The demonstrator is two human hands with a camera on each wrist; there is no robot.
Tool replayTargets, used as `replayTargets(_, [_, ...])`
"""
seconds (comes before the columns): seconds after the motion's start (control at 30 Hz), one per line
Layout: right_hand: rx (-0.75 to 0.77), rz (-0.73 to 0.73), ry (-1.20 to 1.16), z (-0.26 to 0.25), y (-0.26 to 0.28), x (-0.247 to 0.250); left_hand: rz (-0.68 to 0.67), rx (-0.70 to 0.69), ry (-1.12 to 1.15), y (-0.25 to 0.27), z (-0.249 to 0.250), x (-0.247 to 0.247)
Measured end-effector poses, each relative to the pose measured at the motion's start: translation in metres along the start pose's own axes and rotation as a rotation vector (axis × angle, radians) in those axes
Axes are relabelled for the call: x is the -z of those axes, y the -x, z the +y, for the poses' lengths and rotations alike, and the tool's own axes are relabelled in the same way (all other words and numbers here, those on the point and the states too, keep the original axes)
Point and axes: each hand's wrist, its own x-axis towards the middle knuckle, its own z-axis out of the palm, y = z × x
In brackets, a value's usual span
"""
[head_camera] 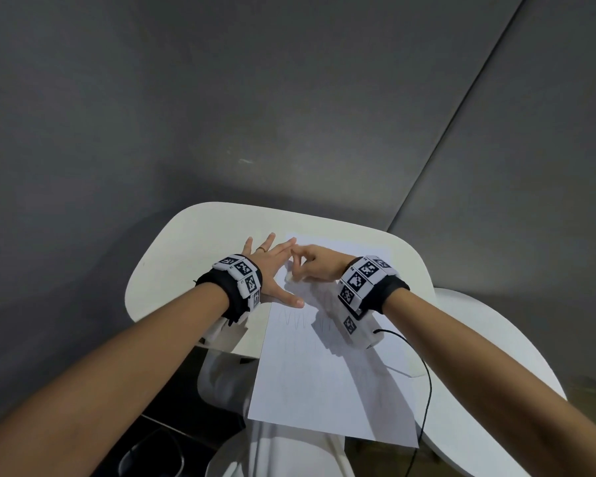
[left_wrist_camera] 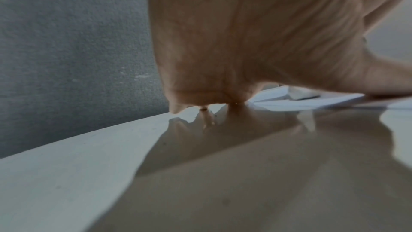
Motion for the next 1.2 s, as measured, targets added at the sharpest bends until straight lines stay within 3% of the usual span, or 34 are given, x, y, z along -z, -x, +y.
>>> replayTargets(0.07, [-0.018,0.064,-0.108,0.002,0.005,0.005,-0.007,0.005,-0.022,0.001,0.001,0.003])
replayTargets(0.13, [-0.01,0.315,-0.29,0.006,0.009,0.013,-0.002,0.009,-0.061,0.002,0.004,0.004])
replayTargets(0.17, [-0.009,0.364,-0.356,0.011,0.01,0.016,-0.004,0.014,-0.075,0.004,0.005,0.004])
replayTargets(0.33, [0.006,0.202,-0.414,0.026,0.016,0.022,-0.081,0.044,-0.072,0.006,0.001,0.013])
replayTargets(0.57, [0.009,0.202,0.026,0.014,0.009,0.007,-0.055,0.015,-0.079,0.012,-0.004,0.006])
replayTargets(0.67, [-0.03,0.034,0.001,0.006,0.01,0.009,-0.052,0.026,-0.096,0.013,-0.001,0.009])
replayTargets(0.7, [-0.034,0.055,0.016,0.004,0.009,0.012,-0.049,0.027,-0.105,0.013,-0.001,0.01])
replayTargets(0.8, [-0.029,0.329,0.117,0.006,-0.001,0.017,-0.029,0.024,-0.115,0.015,0.0,0.011])
replayTargets(0.83, [-0.038,0.322,0.115,0.006,-0.002,0.018,-0.027,0.025,-0.114,0.015,0.0,0.01])
replayTargets(0.93, [-0.051,0.095,0.034,0.006,-0.002,0.02,-0.035,0.033,-0.099,0.016,0.0,0.008])
replayTargets(1.0, [-0.061,0.128,0.03,0.005,-0.002,0.024,-0.036,0.032,-0.087,0.016,0.0,0.007])
replayTargets(1.1, [-0.032,0.317,0.117,0.005,-0.007,0.021,-0.036,0.037,-0.082,0.016,0.0,0.008])
replayTargets(1.2, [-0.029,0.23,0.062,0.008,-0.009,0.02,-0.038,0.031,-0.081,0.016,0.0,0.008])
